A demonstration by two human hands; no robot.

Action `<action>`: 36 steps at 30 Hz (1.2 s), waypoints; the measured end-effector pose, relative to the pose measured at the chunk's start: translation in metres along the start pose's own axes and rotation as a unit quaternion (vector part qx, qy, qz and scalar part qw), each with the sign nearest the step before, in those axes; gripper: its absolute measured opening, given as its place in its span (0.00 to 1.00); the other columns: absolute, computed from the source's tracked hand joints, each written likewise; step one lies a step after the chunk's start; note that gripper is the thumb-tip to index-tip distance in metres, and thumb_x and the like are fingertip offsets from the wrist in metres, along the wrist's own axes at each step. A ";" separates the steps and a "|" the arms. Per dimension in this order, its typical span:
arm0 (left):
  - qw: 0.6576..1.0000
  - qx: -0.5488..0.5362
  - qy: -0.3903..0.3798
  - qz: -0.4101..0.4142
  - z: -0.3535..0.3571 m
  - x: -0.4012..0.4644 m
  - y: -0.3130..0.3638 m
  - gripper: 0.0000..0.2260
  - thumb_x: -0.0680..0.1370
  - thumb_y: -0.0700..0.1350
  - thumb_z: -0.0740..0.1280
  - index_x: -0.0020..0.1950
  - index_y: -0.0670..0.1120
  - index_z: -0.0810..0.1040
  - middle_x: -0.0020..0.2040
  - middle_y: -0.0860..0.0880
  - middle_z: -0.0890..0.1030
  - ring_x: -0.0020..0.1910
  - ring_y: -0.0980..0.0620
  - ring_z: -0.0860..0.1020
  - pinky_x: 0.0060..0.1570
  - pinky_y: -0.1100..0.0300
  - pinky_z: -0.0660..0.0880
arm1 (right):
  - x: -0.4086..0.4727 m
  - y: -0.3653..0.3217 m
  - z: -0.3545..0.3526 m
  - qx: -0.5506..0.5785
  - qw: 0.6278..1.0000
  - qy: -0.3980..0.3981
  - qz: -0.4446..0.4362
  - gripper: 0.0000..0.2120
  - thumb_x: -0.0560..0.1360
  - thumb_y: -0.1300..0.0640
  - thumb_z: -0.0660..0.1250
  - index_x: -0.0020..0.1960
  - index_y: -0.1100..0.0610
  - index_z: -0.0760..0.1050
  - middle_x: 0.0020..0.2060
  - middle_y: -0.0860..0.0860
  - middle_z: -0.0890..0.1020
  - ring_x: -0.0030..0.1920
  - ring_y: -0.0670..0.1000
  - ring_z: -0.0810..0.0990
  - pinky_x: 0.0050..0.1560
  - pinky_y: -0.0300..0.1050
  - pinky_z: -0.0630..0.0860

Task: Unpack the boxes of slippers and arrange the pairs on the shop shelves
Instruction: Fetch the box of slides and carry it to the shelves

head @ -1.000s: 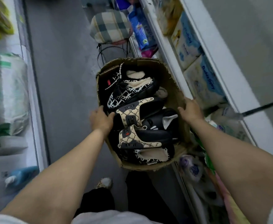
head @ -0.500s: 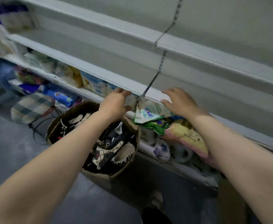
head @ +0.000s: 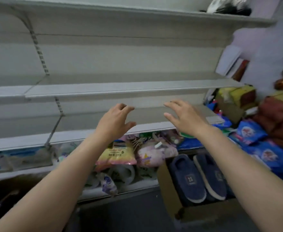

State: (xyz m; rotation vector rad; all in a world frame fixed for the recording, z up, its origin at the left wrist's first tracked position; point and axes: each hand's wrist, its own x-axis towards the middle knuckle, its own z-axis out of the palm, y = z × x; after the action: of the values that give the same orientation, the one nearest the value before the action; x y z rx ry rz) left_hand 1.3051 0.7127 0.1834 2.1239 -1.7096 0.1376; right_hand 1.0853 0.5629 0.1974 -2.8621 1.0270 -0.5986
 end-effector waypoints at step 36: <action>0.887 -0.164 -0.080 0.425 0.340 0.390 0.773 0.25 0.78 0.55 0.68 0.73 0.48 0.71 0.66 0.44 0.74 0.64 0.41 0.73 0.61 0.44 0.74 | -0.277 0.702 -0.256 -0.178 0.875 0.023 0.450 0.28 0.82 0.40 0.60 0.79 0.48 0.62 0.76 0.52 0.66 0.76 0.55 0.63 0.71 0.53 0.67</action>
State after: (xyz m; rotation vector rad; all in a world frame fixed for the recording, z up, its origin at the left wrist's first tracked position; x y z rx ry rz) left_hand 0.6029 0.1028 0.1939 1.0556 -2.4450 -0.0847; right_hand 0.3714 0.2101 0.2222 -2.1588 2.4305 -0.3979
